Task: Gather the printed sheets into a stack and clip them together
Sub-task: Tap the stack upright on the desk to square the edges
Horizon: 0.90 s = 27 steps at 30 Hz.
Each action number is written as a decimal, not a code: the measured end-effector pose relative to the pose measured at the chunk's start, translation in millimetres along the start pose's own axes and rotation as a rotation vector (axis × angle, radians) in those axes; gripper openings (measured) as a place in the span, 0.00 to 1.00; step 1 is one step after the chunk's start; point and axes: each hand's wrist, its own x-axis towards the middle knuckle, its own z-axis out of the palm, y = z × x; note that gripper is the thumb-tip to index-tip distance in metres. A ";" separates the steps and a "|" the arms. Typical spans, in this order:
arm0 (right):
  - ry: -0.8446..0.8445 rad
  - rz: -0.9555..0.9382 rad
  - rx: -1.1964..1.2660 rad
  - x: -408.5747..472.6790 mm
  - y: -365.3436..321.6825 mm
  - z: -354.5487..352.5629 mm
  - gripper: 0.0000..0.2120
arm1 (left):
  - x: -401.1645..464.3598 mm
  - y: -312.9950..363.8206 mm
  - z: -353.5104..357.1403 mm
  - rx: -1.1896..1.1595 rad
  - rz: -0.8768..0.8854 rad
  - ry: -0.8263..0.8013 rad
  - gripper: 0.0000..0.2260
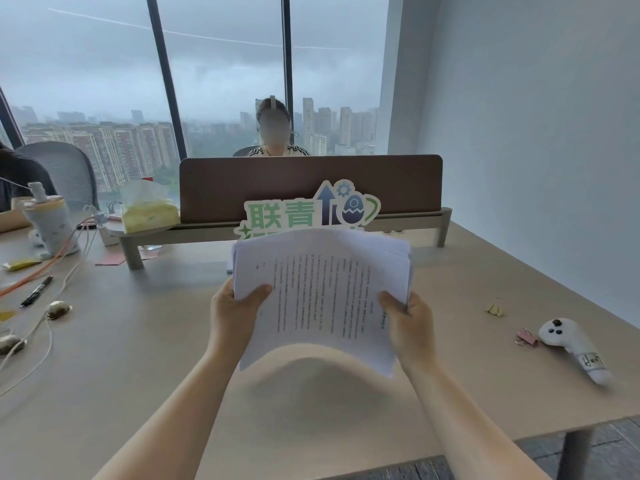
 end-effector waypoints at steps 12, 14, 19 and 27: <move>0.102 -0.563 -0.497 3.9 -18.3 5.5 0.27 | -0.8 18.5 -8.9 -0.112 0.029 0.163 0.13; 0.119 -0.612 -0.556 8.0 -16.9 3.6 0.19 | 5.9 28.3 -7.1 -0.113 0.015 0.202 0.17; 0.163 -0.652 -0.597 3.1 -11.8 -0.3 0.18 | 17.6 41.4 -1.8 -0.158 -0.133 0.205 0.12; 0.175 -0.672 -0.626 6.9 -5.6 -5.6 0.17 | 19.5 37.9 -2.0 -0.158 -0.183 0.223 0.06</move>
